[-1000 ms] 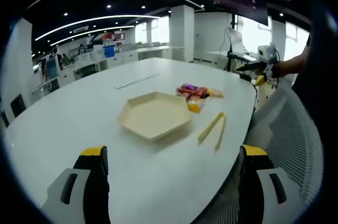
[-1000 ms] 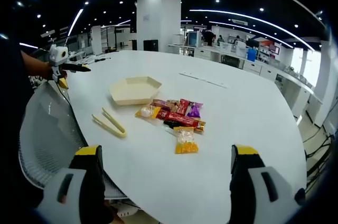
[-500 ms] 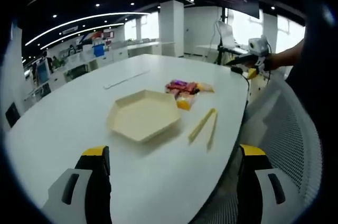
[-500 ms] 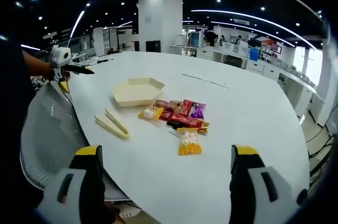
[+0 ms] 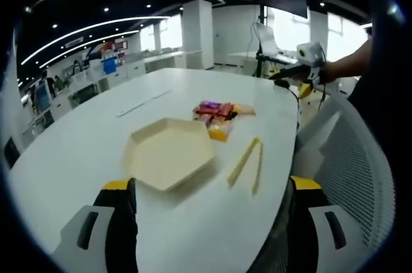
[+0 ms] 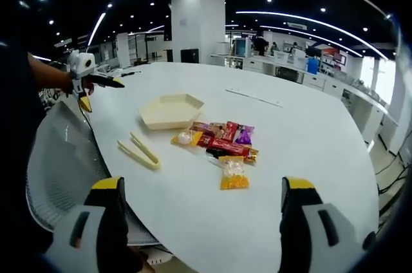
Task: Place the target food into the container with the food tongs after gripping and lifting it, then release it inside without dropping or visibly crushing the food.
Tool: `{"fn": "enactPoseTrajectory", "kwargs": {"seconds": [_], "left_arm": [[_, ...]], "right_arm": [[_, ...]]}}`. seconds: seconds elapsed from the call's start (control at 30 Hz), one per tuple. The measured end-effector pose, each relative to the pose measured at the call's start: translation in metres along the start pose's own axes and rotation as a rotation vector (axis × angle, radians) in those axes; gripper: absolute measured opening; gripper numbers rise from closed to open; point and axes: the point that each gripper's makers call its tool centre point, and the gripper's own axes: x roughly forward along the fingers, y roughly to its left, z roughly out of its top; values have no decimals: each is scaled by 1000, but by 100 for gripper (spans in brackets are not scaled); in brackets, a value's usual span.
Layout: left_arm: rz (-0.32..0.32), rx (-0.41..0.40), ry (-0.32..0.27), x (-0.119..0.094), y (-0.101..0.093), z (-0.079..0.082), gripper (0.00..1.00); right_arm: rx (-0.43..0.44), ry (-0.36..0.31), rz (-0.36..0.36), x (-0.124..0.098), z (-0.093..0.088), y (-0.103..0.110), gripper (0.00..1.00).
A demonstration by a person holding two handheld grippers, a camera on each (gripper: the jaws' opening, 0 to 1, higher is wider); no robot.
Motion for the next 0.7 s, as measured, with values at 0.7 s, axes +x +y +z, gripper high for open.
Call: {"fn": "enactPoseTrajectory", "kwargs": {"seconds": [0.7], "left_arm": [[-136, 74, 69, 45, -30, -5, 85]], "right_arm": [[-7, -4, 30, 6, 1, 15, 96]]}}
